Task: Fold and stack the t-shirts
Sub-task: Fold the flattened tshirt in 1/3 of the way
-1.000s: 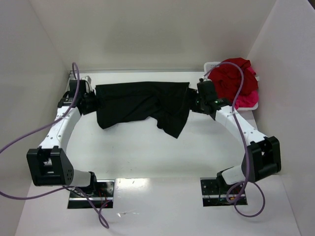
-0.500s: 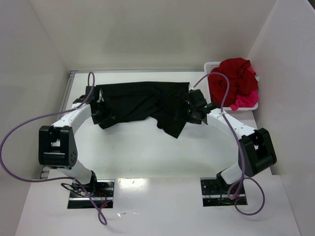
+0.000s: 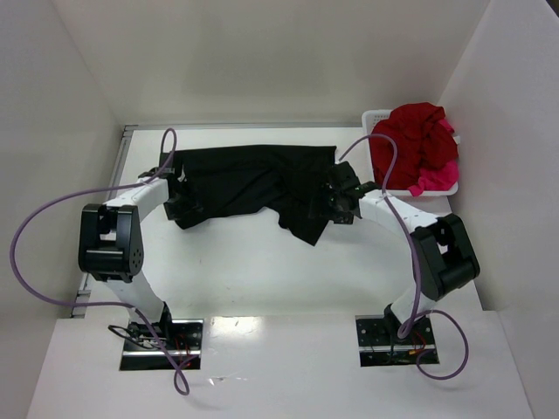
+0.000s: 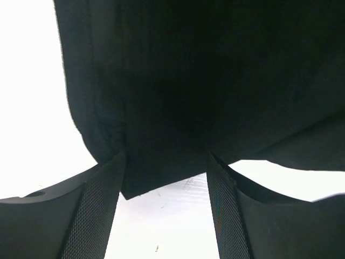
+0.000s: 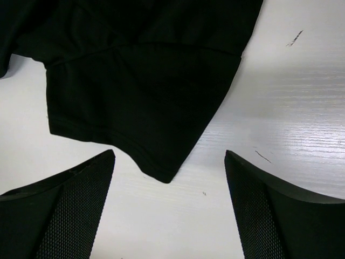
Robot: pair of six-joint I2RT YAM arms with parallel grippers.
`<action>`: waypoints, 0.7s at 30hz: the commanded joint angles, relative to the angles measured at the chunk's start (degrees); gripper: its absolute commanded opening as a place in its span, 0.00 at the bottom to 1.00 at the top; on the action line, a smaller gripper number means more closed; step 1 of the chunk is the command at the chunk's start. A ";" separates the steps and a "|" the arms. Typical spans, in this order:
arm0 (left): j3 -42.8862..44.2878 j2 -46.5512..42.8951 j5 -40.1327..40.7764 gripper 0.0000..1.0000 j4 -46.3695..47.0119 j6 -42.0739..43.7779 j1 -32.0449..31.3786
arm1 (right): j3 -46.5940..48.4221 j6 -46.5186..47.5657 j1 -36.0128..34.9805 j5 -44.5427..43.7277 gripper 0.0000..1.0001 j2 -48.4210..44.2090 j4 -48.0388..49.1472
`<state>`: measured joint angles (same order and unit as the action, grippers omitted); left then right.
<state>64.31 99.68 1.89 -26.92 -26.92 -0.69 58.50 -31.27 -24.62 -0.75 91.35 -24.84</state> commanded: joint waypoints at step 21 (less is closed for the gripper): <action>2.13 3.15 6.01 0.17 -0.24 1.17 -0.01 | 3.02 1.30 -0.25 0.58 0.88 1.64 1.99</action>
<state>64.64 102.59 5.52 -26.59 -25.78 -0.69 59.27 -30.37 -24.62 -0.19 92.92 -24.47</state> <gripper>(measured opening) 0.214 0.878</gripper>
